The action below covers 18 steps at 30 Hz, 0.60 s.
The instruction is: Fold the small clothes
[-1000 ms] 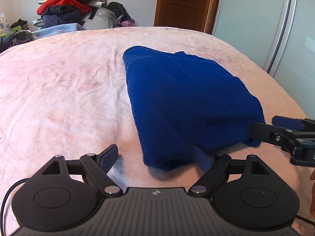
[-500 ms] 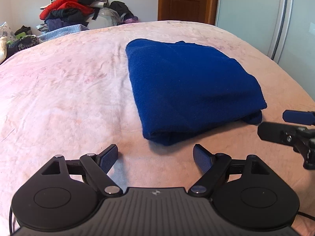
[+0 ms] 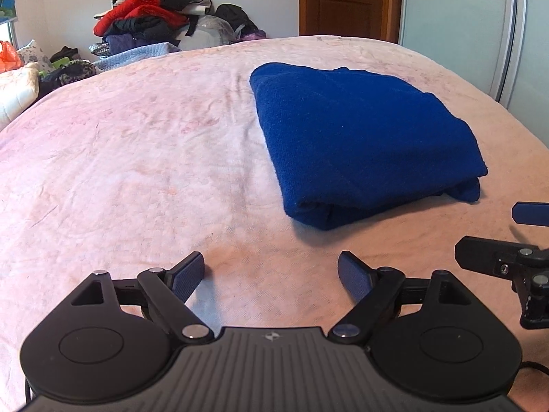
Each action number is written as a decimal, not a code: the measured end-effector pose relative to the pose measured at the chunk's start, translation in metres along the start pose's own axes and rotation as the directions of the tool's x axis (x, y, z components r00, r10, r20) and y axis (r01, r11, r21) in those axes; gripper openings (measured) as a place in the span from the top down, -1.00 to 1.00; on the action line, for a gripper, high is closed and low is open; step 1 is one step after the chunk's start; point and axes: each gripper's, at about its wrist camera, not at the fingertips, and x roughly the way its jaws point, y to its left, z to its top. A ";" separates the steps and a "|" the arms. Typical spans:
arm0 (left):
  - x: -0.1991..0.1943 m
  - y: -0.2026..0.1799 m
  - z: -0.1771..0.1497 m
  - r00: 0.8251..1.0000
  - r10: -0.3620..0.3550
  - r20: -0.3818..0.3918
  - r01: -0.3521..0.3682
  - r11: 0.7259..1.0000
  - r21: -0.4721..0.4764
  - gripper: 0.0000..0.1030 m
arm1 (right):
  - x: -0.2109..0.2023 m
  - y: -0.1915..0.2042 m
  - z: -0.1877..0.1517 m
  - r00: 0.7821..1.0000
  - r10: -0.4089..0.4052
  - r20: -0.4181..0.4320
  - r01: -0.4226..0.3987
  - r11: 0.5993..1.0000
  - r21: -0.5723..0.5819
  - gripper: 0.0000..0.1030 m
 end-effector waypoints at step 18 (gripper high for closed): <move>0.003 0.002 -0.008 1.000 -0.003 -0.003 0.003 0.999 -0.037 -1.00 | 0.012 -0.003 -0.007 0.999 -0.031 -0.036 0.033 0.998 0.046 -0.99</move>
